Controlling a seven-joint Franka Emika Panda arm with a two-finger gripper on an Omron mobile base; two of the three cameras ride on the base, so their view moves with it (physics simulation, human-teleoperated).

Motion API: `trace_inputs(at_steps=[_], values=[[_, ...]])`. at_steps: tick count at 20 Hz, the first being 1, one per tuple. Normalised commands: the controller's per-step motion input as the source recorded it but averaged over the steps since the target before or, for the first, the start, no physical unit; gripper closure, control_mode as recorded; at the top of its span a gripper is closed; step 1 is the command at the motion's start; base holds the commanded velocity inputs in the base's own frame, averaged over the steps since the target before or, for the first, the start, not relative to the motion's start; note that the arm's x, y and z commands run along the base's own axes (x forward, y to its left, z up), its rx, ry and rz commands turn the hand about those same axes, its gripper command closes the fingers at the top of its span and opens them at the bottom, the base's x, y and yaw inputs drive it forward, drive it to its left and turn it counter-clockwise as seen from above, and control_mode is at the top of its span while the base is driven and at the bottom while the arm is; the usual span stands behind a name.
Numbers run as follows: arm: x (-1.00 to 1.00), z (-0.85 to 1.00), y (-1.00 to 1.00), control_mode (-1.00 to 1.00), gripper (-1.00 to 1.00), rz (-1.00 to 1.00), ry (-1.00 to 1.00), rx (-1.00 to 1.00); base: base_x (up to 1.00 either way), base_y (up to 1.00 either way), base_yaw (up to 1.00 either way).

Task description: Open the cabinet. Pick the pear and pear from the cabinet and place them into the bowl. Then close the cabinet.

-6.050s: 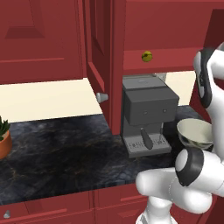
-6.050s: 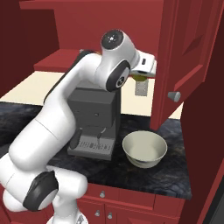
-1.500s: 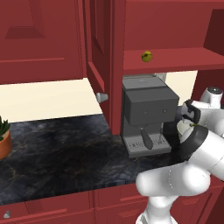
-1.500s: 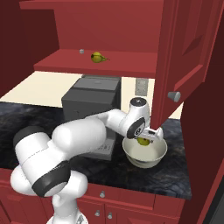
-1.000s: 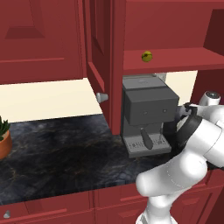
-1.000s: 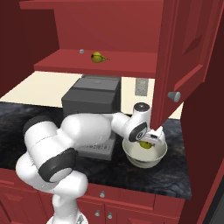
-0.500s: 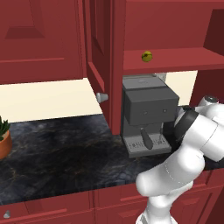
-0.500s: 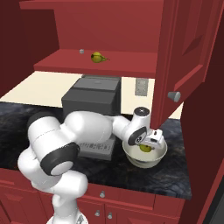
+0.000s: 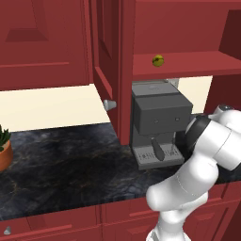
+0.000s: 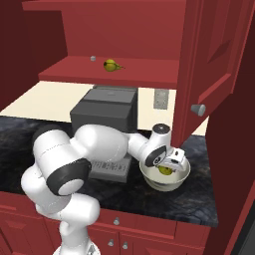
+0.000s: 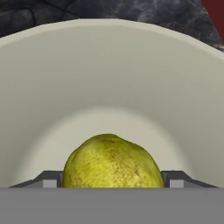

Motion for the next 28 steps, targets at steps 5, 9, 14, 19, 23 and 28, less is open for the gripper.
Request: trace_inputs(at_steps=[5, 9, 14, 19, 23, 28], values=[[0.0, 0.0, -0.01, -1.0, -1.0, 0.0, 0.01, 0.0, 0.0, 0.0, 0.0], [0.0, 0.0, -0.01, -1.0, -1.0, 0.0, 0.0, 0.0, 0.0, 0.0, 0.0], [0.0, 0.06, -0.04, -1.0, -1.0, 0.0, 0.0, 0.0, 0.0, 0.0, 0.0], [0.0, 0.38, 0.0, -1.0, -1.0, 0.0, 0.0, 0.0, 0.0, 0.0, 0.0], [-0.01, 0.69, 0.0, -1.0, -1.0, 0.0, 0.0, 0.0, 0.0, 0.0, 0.0], [-0.19, 0.73, 0.05, -1.0, -1.0, 0.0, -0.02, 0.0, 0.0, 0.0, 0.0]])
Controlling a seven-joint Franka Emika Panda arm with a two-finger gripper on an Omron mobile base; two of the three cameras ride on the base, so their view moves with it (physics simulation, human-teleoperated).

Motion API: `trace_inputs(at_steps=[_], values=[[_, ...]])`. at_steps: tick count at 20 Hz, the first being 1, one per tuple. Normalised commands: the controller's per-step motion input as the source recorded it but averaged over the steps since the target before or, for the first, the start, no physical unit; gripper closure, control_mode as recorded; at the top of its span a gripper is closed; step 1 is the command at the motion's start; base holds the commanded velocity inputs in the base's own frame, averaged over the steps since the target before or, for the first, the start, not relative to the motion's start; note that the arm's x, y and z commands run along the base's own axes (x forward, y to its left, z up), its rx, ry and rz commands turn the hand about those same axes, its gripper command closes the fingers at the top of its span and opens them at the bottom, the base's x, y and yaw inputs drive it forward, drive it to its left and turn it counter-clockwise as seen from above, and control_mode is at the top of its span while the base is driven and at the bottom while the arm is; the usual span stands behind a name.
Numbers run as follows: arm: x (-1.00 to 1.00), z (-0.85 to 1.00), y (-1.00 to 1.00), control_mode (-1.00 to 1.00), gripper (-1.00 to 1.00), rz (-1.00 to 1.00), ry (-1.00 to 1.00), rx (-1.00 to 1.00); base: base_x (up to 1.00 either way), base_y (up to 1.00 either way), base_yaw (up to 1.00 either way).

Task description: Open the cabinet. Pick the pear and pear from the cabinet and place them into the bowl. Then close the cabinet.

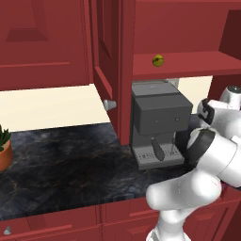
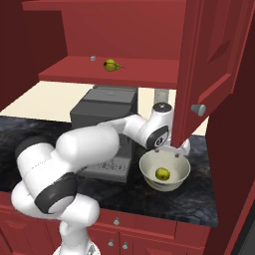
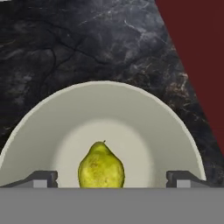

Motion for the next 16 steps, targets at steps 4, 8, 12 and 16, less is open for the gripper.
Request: trace_inputs(at_steps=[4, 8, 12, 16], values=[[-0.34, 0.67, 0.17, -1.0, -1.0, 0.0, -0.07, 0.0, 0.0, 0.0, 0.0], [-0.42, 0.68, 0.31, -1.0, -1.0, 0.0, -0.1, 0.0, 0.0, 0.0, 0.0], [-0.35, 0.54, 0.5, -1.0, -1.0, 0.0, -0.11, 0.0, 0.0, 0.0, 0.0], [-0.26, 0.5, 0.61, -1.0, -1.0, 0.0, -0.13, 0.0, 0.0, 0.0, 0.0]])
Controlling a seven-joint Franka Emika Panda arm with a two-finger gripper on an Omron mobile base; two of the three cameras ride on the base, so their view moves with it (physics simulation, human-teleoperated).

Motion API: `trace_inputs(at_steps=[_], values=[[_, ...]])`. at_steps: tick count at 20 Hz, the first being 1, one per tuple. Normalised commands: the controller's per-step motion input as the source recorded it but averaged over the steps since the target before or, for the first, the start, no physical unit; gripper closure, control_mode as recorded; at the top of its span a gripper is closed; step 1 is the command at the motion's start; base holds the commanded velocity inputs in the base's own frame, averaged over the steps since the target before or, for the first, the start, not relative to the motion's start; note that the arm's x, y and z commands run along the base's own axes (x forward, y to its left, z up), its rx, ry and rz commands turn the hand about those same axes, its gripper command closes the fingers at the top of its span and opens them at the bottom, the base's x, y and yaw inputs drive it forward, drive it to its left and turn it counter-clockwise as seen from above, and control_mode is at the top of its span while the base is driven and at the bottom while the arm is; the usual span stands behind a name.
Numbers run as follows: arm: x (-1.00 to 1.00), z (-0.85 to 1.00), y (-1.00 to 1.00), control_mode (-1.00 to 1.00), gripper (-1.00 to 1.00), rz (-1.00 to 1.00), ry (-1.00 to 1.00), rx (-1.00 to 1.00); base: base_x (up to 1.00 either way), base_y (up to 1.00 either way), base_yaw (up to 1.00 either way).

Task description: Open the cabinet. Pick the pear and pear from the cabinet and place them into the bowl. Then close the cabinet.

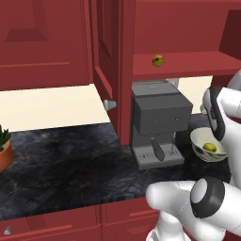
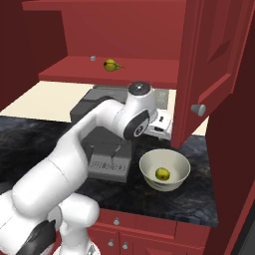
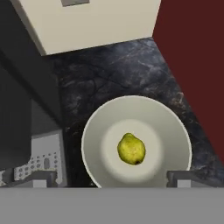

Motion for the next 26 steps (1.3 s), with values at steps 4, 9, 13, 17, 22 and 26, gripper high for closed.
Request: trace_inputs(at_steps=[4, 9, 13, 17, 22, 26], values=[[-0.27, 0.61, 0.62, -1.0, -1.0, 0.0, -0.13, 0.0, 0.0, 0.0, 0.0], [-0.13, 0.65, 0.59, -1.0, -1.0, 0.0, -0.13, 0.0, 0.0, 0.0, 0.0], [-0.01, 0.66, 0.5, -1.0, -1.0, 0.0, -0.12, 0.0, 0.0, 0.0, 0.0], [-0.06, 0.69, 0.43, -1.0, -1.0, 0.0, -0.1, 0.0, 0.0, 0.0, 0.0], [-0.05, 0.6, 0.4, -1.0, -1.0, 0.0, -0.05, 0.0, 0.0, 0.0, 0.0], [0.0, 0.12, 0.54, -1.0, -1.0, 0.0, -0.04, 0.0, 0.0, 0.0, 0.0]])
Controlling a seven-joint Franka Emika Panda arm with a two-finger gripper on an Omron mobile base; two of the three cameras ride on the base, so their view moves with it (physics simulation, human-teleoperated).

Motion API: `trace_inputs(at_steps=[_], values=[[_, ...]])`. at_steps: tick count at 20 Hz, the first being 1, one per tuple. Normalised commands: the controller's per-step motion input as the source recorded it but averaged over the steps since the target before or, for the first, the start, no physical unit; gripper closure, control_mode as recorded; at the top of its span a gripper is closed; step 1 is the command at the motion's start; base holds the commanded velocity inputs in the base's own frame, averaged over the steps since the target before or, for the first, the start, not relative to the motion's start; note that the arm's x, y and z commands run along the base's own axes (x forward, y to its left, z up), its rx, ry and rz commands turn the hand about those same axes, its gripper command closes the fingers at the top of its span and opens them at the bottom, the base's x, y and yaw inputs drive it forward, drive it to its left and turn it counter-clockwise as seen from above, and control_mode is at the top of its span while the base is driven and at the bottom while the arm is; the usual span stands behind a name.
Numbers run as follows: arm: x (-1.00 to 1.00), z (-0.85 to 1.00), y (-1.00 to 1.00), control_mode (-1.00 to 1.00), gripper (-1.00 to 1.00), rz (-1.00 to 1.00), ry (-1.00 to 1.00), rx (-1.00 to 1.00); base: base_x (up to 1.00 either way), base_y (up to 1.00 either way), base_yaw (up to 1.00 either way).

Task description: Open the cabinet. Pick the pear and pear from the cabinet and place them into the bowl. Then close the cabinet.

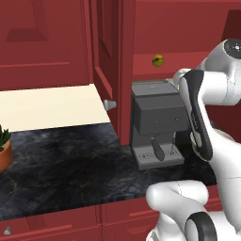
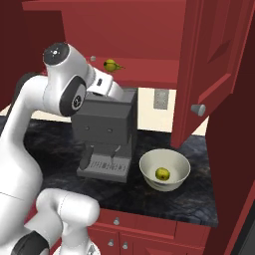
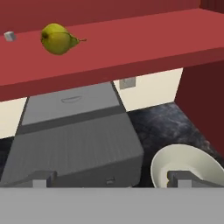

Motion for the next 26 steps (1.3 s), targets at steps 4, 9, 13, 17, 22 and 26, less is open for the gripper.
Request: trace_inputs(at_steps=[4, 9, 13, 17, 22, 26], values=[[0.0, 0.21, 0.46, -1.0, -1.0, 0.0, -0.04, 0.0, 0.0, 0.0, 0.0], [0.11, 0.28, 0.33, -1.0, -1.0, 0.0, 0.0, 0.0, 0.0, 0.0, 0.0], [0.3, 0.21, 0.18, -1.0, -1.0, 0.0, 0.0, 0.0, 0.0, 0.0, 0.0], [0.39, 0.04, 0.16, -1.0, -1.0, 0.0, 0.0, 0.0, 0.0, 0.0, 0.0], [0.43, 0.0, 0.09, -1.0, -1.0, 0.0, 0.0, 0.0, 0.0, 0.0, 0.0], [0.33, 0.0, 0.0, -1.0, -1.0, 0.0, -0.07, 0.0, 0.0, 0.0, 0.0]])
